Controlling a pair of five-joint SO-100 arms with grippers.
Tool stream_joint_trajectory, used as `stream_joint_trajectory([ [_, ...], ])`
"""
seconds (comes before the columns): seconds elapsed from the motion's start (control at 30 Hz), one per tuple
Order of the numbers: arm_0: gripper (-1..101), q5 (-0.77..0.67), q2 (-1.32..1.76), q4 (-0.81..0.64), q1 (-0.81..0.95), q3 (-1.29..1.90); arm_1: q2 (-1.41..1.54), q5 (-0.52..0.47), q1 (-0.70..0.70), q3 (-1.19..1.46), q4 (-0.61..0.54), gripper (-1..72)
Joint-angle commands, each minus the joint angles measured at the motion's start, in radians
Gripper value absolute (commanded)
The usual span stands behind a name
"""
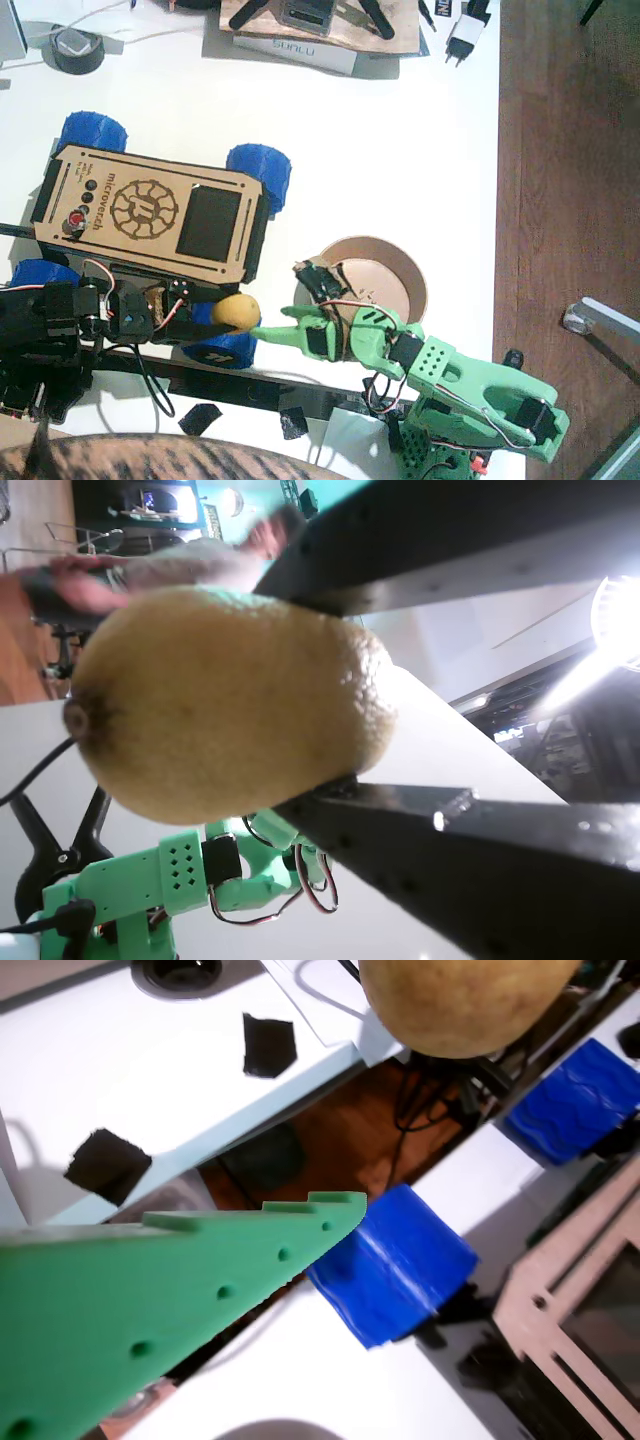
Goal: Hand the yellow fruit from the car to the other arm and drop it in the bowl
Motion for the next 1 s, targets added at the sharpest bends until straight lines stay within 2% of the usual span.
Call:
stream_joint_trajectory([
  [0.0,0,-0.012,0.006,-0.014,0.006,-0.017,0.043,-0.026,0.034,-0.008,0.014,29.6],
  [0.5,0,-0.012,0.006,-0.014,0.006,-0.017,0.067,-0.071,0.072,-0.1,0.012,27.2],
  [0.97,0,-0.012,0.006,-0.014,0.006,-0.017,-0.19,-0.08,0.069,-0.195,-0.222,26.4],
])
